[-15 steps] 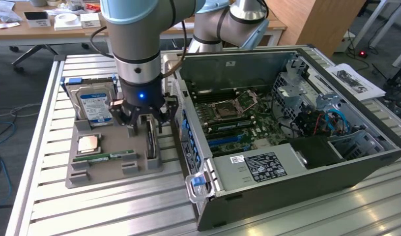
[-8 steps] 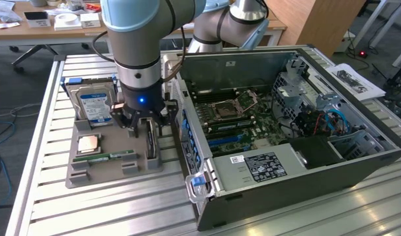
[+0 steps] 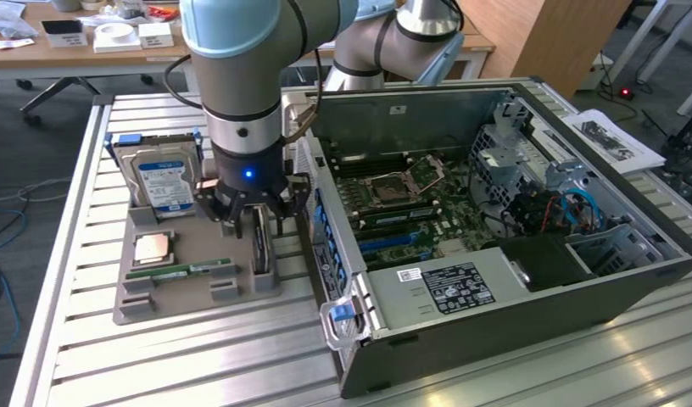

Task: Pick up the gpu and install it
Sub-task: 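Pick up the gpu and move the gpu toward the slot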

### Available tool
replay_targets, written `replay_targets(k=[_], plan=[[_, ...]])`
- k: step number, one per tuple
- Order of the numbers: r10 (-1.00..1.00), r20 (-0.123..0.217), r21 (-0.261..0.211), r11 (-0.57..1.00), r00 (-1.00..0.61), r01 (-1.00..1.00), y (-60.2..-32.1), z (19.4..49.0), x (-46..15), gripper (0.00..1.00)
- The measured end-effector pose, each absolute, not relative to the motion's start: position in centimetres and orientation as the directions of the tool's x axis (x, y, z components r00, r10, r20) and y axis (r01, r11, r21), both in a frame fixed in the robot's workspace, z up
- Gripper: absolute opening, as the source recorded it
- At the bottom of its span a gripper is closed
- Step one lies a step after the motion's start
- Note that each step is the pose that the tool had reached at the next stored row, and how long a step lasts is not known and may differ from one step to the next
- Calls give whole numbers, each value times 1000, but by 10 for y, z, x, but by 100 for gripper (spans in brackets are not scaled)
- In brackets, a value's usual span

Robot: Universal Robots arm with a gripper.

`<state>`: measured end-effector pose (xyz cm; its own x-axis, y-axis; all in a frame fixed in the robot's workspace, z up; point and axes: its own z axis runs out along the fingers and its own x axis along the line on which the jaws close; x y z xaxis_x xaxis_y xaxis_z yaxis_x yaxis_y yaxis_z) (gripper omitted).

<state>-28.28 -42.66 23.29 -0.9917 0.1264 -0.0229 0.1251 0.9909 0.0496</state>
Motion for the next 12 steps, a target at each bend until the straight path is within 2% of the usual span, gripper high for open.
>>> replay_targets(k=[12], plan=[[126,-23,50,991,-992,125,-427,231,-283,60]])
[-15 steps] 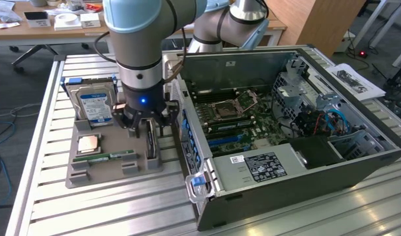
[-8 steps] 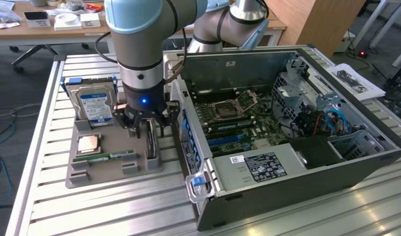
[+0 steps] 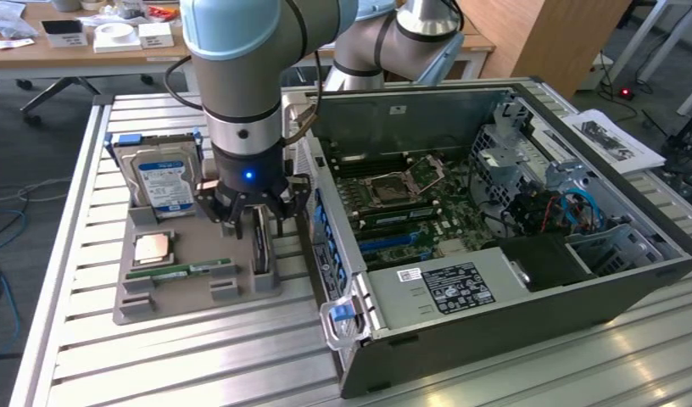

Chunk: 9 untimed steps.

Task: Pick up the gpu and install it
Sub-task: 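Pick up the gpu and move the gpu toward the slot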

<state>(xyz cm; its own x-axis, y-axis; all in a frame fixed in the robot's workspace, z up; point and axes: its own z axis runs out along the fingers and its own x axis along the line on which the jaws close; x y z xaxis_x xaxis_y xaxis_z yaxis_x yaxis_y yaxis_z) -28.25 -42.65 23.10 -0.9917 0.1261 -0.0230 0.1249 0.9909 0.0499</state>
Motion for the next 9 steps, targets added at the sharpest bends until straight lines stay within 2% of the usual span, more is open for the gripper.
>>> replay_targets(k=[9], plan=[[126,-23,50,991,-992,125,-423,230,-283,60]])
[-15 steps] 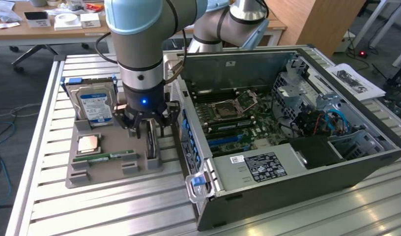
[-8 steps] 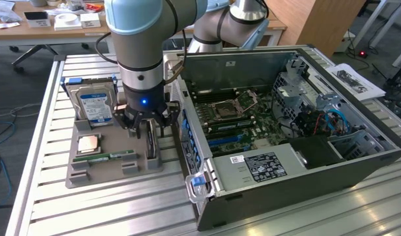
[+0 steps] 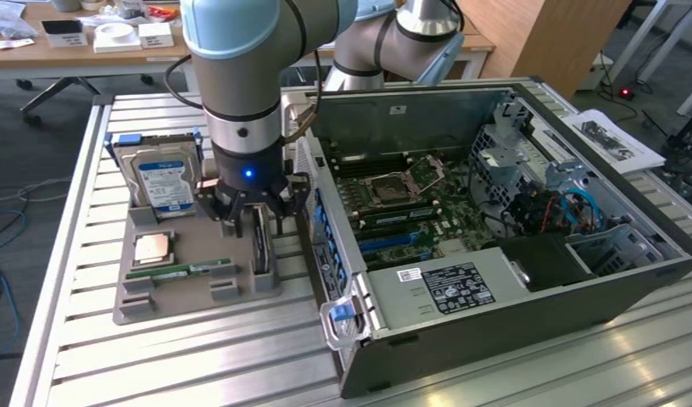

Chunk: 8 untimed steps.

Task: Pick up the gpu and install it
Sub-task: 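Pick up the gpu and move the gpu toward the slot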

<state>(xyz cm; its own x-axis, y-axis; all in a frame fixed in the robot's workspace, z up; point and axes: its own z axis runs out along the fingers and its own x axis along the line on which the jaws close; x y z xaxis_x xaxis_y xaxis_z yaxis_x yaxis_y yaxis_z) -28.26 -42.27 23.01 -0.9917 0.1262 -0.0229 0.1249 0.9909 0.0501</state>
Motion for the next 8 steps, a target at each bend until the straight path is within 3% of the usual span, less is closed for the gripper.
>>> replay_targets(k=[8], plan=[[126,-23,50,991,-992,125,-423,230,-283,59]])
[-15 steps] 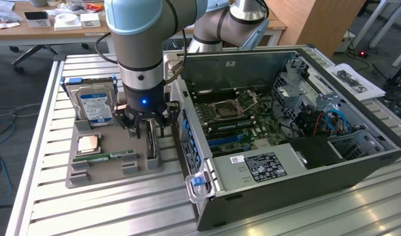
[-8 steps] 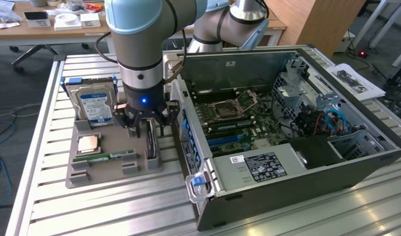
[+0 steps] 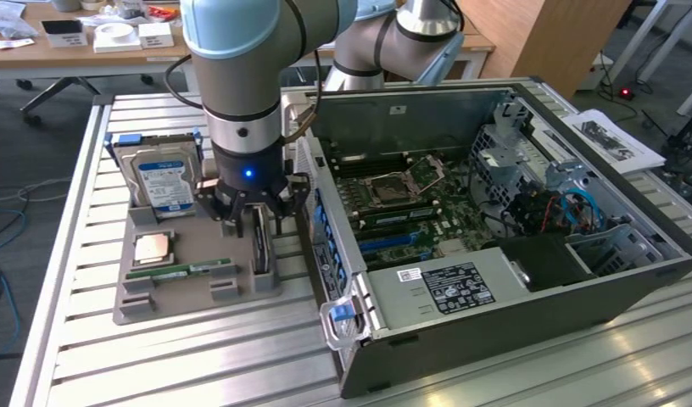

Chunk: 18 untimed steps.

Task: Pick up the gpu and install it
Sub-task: 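Pick up the gpu and move the gpu toward the slot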

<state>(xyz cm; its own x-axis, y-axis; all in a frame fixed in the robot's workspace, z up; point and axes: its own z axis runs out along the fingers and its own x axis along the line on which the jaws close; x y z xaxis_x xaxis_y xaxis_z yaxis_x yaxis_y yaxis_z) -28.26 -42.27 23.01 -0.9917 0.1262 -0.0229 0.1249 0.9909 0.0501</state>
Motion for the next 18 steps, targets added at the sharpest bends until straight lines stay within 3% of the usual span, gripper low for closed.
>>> replay_targets(k=[1,3,6,18], plan=[[126,-23,50,991,-992,125,-423,230,-283,53],[126,-23,50,991,-992,125,-423,230,-283,53],[126,-23,50,991,-992,125,-423,230,-283,40],[126,-23,50,991,-992,125,-421,230,-283,40]])
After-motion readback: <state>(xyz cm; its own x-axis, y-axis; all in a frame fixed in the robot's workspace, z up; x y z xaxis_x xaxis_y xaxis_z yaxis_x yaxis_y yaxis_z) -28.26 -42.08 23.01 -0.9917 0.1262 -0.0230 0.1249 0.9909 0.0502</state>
